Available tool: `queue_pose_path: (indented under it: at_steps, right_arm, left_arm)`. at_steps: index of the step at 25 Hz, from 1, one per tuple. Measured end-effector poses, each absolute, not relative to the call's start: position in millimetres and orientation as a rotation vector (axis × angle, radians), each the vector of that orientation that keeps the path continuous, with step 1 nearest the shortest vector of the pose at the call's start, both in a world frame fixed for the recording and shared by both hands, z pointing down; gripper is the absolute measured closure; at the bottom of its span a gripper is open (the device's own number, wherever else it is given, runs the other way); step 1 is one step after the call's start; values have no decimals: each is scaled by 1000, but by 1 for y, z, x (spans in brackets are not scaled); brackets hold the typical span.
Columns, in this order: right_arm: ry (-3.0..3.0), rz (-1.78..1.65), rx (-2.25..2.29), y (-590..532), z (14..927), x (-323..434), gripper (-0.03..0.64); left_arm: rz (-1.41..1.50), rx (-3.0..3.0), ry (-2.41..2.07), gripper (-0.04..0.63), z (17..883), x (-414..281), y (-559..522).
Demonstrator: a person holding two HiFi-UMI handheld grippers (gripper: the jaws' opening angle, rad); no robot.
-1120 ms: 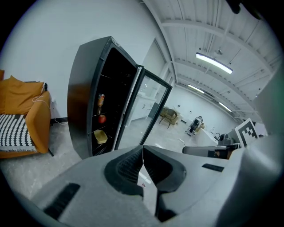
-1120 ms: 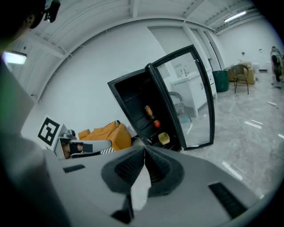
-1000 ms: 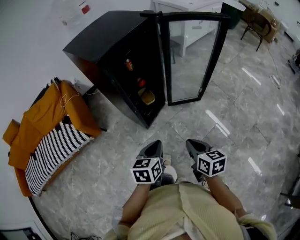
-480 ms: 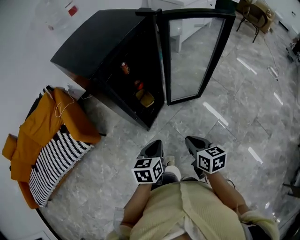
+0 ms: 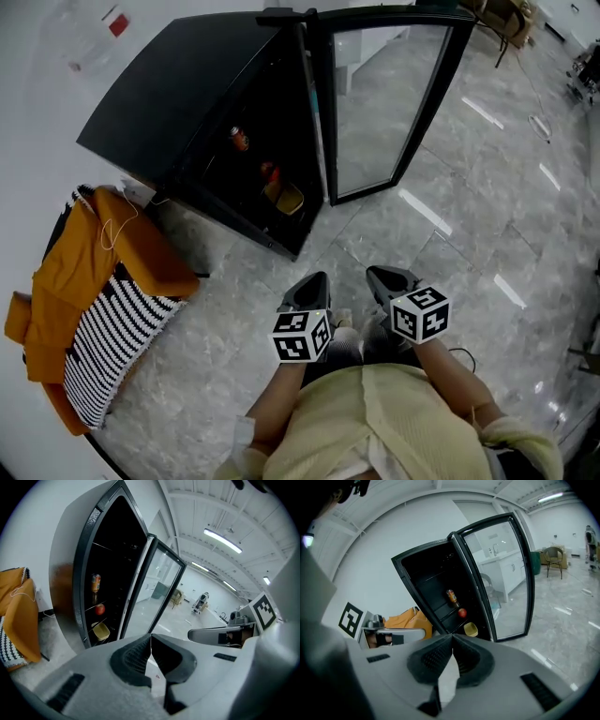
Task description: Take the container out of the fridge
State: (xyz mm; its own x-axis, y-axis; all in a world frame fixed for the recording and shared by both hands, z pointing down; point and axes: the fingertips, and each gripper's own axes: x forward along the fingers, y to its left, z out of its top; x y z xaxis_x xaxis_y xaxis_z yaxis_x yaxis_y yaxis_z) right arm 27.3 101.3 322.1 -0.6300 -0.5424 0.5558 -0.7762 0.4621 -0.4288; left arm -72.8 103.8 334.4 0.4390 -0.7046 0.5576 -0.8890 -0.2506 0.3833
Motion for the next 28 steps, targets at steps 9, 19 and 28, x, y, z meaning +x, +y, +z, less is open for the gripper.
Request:
queue_pose_path:
  at_steps: [9,19,28]
  right_arm:
    - [-2370,960,1032,73,344,25,588]
    - [-2350,968,951,27,368,45,588]
    - [-2318,992,894,-2,407,48,588]
  left_arm:
    - [420,2023,-1292,572,363,-60,83]
    - [462,1940,-1305,572,395,-41,53]
    - [529,1920,-1395,572,434,-43,19]
